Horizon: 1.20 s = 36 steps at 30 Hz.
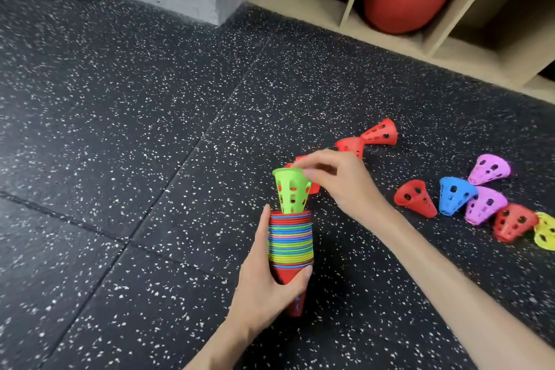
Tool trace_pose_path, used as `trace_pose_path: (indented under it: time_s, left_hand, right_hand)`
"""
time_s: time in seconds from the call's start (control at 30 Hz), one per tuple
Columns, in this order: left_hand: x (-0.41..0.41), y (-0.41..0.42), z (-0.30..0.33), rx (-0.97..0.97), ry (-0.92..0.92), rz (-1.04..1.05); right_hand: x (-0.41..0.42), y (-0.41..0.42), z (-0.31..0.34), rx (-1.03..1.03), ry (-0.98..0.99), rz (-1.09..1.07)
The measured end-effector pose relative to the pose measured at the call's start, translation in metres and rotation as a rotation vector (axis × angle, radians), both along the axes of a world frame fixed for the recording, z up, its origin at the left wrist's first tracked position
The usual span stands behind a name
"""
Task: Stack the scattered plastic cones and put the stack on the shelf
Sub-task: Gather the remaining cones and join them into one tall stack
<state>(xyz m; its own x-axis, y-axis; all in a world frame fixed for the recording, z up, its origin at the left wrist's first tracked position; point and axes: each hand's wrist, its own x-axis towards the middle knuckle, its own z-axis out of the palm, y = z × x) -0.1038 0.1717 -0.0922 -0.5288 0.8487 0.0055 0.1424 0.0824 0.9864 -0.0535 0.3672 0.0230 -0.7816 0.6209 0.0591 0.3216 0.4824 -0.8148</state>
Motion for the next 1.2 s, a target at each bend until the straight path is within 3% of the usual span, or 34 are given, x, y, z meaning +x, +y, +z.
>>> trace_pose_path:
  time_s: [0.27, 0.43, 0.63, 0.9, 1.03, 1.2]
  left_hand:
    - [0.007, -0.036, 0.014, 0.021, -0.007, 0.033]
    - [0.032, -0.058, 0.067, 0.082, 0.051, 0.031]
    - [0.057, -0.089, 0.184, 0.178, 0.178, -0.168]
    - [0.094, -0.125, 0.402, 0.218, 0.471, -0.532]
    - [0.126, -0.135, 0.466, 0.200, 0.634, -0.626]
    - [0.173, -0.139, 0.501, 0.124, 0.803, -0.743]
  right_hand:
    - [0.030, -0.053, 0.016, -0.039, -0.043, 0.008]
    - [0.060, -0.103, 0.064, 0.010, -0.128, 0.039]
    - [0.138, -0.168, 0.174, 0.174, 0.003, -0.053]
    - [0.257, -0.245, 0.343, 0.351, 0.122, -0.100]
    - [0.308, -0.278, 0.370, 0.456, 0.255, -0.198]
    - [0.365, -0.301, 0.357, 0.374, 0.404, -0.305]
